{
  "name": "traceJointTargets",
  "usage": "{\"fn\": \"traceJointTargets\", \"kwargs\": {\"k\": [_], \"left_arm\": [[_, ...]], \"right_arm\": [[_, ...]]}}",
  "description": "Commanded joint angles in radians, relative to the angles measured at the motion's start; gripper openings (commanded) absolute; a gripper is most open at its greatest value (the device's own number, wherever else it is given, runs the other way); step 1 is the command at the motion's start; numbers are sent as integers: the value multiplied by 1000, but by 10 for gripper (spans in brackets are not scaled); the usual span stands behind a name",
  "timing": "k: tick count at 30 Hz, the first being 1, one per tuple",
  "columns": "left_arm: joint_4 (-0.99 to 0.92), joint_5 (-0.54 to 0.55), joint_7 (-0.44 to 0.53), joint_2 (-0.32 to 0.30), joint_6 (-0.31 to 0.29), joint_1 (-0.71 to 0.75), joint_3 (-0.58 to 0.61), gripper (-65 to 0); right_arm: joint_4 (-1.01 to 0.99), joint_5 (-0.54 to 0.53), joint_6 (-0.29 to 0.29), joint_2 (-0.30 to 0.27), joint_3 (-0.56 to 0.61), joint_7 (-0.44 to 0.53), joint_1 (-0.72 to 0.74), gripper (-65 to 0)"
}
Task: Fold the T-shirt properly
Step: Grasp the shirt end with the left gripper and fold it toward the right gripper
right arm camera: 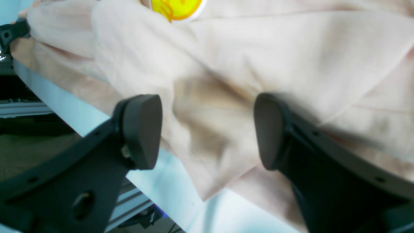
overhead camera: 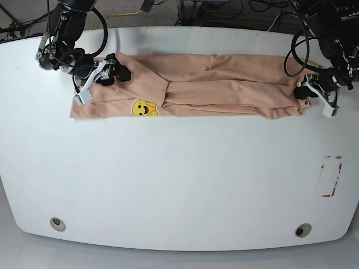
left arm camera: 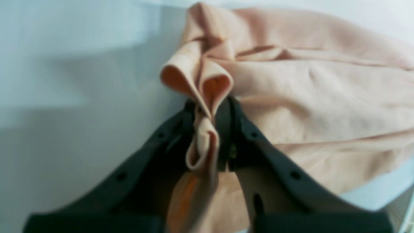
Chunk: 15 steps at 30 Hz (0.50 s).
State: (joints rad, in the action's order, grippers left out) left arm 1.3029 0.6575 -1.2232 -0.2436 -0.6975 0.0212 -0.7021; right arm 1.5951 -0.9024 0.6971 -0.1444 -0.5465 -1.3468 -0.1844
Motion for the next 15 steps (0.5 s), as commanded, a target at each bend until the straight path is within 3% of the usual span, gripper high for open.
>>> {"fn": "traceJointTargets", "kwargs": {"k": [1, 10, 15], "left_arm": [[37, 14, -89, -4, -1, 0, -3, -633], [367, 199, -173, 37, -1, 33, 9, -633], [597, 242, -173, 57, -1, 56, 146, -633]], "right_arm": [[9, 13, 1, -10, -2, -16, 1, -227], [7, 15, 1, -10, -2, -16, 4, -227], [-34, 15, 1, -13, -1, -16, 4, -227]]}}
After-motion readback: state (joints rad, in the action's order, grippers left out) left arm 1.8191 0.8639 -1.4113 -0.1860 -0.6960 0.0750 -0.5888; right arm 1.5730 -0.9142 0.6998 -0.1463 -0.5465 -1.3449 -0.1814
